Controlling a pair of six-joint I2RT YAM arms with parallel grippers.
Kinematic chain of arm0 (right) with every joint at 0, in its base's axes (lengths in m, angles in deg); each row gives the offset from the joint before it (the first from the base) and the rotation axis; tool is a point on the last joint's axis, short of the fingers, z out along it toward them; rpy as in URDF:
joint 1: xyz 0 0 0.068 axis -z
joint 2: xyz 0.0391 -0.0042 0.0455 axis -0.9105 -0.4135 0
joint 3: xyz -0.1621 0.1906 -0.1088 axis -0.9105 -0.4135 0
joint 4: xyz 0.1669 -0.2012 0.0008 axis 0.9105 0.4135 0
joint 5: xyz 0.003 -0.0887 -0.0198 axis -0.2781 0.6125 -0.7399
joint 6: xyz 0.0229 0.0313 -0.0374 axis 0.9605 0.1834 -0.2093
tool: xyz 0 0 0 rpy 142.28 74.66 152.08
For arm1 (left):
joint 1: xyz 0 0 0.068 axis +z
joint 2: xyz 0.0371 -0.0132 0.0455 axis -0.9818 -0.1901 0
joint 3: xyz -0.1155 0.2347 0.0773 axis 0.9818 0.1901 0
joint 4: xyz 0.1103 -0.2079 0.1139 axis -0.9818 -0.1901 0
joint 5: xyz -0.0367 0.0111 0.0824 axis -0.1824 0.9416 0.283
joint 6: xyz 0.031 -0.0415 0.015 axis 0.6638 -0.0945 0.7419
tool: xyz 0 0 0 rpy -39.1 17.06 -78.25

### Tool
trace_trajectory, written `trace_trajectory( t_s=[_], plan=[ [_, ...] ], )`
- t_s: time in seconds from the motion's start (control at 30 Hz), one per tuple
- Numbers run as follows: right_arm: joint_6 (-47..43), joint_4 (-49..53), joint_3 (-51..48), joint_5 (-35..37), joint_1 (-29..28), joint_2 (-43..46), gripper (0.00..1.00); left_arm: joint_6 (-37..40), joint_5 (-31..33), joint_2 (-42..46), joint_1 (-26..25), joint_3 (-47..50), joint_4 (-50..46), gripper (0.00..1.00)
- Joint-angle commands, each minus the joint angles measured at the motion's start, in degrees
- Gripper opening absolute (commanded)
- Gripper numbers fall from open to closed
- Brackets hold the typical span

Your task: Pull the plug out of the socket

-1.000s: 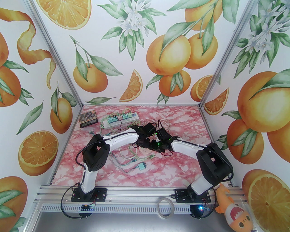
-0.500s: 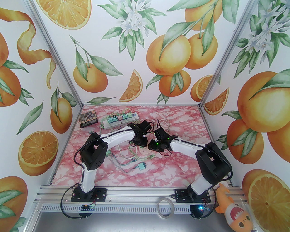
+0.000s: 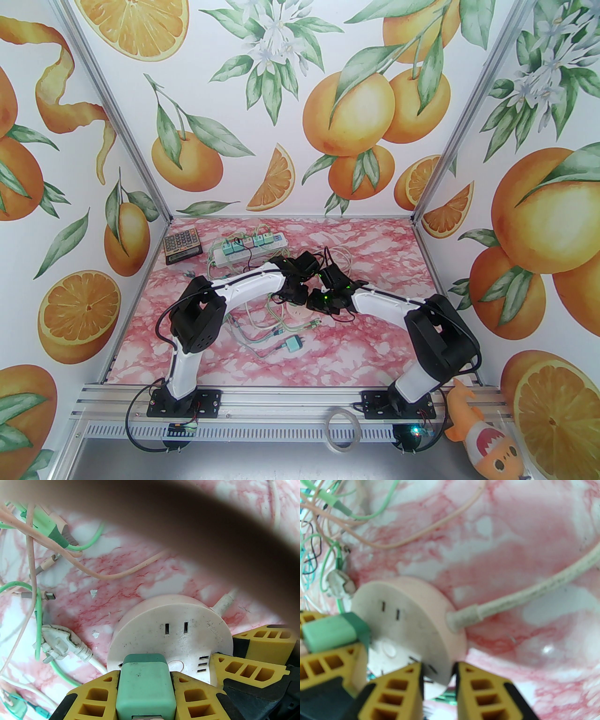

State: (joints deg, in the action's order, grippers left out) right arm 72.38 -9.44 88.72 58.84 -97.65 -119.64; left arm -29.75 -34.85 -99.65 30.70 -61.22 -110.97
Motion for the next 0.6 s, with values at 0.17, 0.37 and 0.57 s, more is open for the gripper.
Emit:
trace_trajectory(
  t_s=[0.17,0.37,0.57],
  plan=[
    [-1.16,10.37,-2.45,7.15,-1.24,-6.56,0.26,0.09,-3.98,2.66,-1.57,-1.35,0.75,0.01],
    [-1.05,10.38,-2.39,7.41,-1.28,-6.46,0.26,-1.33,-6.75,4.81,1.19,0.51,2.40,0.01],
    [-1.10,10.35,-2.14,7.41,-1.30,-6.89,0.26,-0.61,-6.45,5.55,2.63,0.79,2.18,0.01]
  ],
)
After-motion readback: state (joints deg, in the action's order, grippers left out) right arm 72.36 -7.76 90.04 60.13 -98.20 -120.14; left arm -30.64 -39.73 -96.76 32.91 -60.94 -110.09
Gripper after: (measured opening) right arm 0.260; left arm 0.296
